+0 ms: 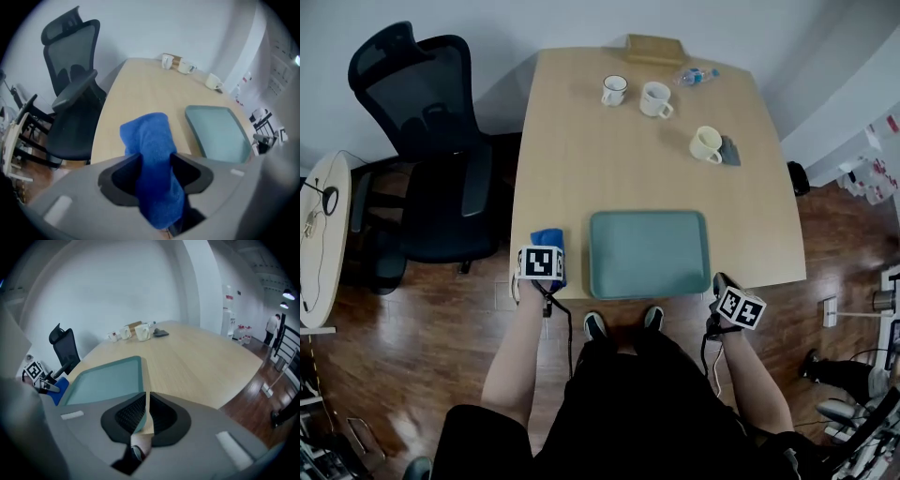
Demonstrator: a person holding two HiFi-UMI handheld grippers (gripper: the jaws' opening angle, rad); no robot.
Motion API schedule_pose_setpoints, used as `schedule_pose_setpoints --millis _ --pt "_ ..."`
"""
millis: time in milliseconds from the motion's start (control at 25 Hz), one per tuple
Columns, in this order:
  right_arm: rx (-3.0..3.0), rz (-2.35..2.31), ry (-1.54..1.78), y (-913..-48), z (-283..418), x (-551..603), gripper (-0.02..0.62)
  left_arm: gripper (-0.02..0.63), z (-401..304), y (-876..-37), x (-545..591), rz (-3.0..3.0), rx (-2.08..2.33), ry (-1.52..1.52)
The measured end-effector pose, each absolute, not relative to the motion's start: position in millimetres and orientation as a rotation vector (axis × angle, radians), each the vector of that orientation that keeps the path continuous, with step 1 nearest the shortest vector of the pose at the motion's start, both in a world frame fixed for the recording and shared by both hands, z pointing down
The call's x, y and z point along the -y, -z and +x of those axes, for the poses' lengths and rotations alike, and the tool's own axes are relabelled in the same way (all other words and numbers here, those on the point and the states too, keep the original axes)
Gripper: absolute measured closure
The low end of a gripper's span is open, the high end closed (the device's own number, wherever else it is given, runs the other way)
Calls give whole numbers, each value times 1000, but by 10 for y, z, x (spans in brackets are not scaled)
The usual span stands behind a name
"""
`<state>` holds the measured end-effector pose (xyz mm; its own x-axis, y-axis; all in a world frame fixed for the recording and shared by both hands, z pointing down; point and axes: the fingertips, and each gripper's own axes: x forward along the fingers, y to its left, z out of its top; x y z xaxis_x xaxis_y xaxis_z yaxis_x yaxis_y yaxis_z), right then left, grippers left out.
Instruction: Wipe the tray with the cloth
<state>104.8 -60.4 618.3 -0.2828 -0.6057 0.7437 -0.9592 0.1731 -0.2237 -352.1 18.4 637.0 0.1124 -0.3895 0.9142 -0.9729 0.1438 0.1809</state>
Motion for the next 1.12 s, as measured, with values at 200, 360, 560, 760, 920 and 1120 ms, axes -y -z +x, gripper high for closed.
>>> schedule_pose_setpoints --millis 200,360,560,760,920,1120 --pt "2030 1500 -891 -5835 1143 285 568 202 -3765 -5810 -236 1471 1740 -704" --pt "2148 1417 -903 -5566 1097 -96 569 209 -3476 -5023 -667 1638 1902 -593" --pt "2368 1242 -892 -5181 1003 -614 571 394 -2389 -4118 -1419 1902 1961 -140" --pt "2514 1066 -910 -5029 1252 -1248 571 456 -1296 -3713 -2042 1837 1986 188" --pt "2566 1033 -920 -4851 1550 -1722 571 462 -571 -3450 -2397 1890 1934 154" --pt "2687 1128 -804 -4363 1728 -1858 580 465 -205 -3445 -2610 2006 1886 100"
